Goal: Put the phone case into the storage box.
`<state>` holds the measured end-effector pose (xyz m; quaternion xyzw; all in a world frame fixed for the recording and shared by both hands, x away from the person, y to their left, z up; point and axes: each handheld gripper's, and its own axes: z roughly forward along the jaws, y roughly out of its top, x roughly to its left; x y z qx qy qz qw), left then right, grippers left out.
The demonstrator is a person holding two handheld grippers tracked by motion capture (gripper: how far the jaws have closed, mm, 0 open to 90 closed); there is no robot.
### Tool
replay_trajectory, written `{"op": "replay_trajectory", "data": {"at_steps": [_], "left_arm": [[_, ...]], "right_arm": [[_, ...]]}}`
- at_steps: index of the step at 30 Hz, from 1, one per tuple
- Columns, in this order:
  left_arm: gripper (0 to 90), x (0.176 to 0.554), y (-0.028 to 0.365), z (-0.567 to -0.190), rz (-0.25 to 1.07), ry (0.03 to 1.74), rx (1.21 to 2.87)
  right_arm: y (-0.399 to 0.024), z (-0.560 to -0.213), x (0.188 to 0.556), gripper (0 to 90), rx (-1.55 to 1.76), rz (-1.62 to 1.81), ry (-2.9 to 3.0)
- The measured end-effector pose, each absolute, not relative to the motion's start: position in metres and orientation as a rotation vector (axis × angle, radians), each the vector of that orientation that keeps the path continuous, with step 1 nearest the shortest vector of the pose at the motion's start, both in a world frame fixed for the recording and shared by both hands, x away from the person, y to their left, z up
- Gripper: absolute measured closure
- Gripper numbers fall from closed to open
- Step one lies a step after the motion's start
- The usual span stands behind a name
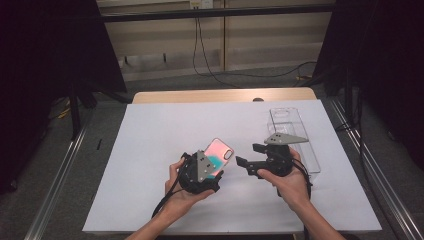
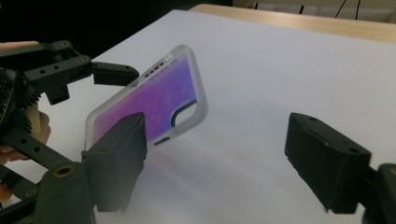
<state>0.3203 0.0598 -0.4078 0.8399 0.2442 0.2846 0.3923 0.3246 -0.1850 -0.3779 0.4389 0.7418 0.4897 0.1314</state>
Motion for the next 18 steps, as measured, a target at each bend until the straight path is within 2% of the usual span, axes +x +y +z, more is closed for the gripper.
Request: {"op": "replay_trajectory", "data": {"at_steps": [5, 9, 12, 14, 18], "left_arm": [[16.7, 0.32, 0.059, -0.411, 0.729, 0.612, 2.132], [16.8, 0.32, 0.059, -0.415, 0.736, 0.63, 2.134], [16.8, 0.32, 0.06, -0.416, 0.749, 0.627, 2.125], [16.8, 0.32, 0.059, -0.416, 0.763, 0.621, 2.119], [16.8, 0.321, 0.059, -0.417, 0.775, 0.627, 2.112]], "right_arm": [[-0.179, -0.381, 0.328, 24.3, 1.278, 1.361, 2.209], [-0.173, -0.381, 0.33, 19.8, 1.297, 1.309, 2.218], [-0.17, -0.379, 0.33, 19.7, 1.33, 1.307, 2.196], [-0.17, -0.379, 0.331, 24.8, 1.344, 1.309, 2.205], [-0.168, -0.378, 0.333, 28.6, 1.329, 1.262, 2.218]]}}
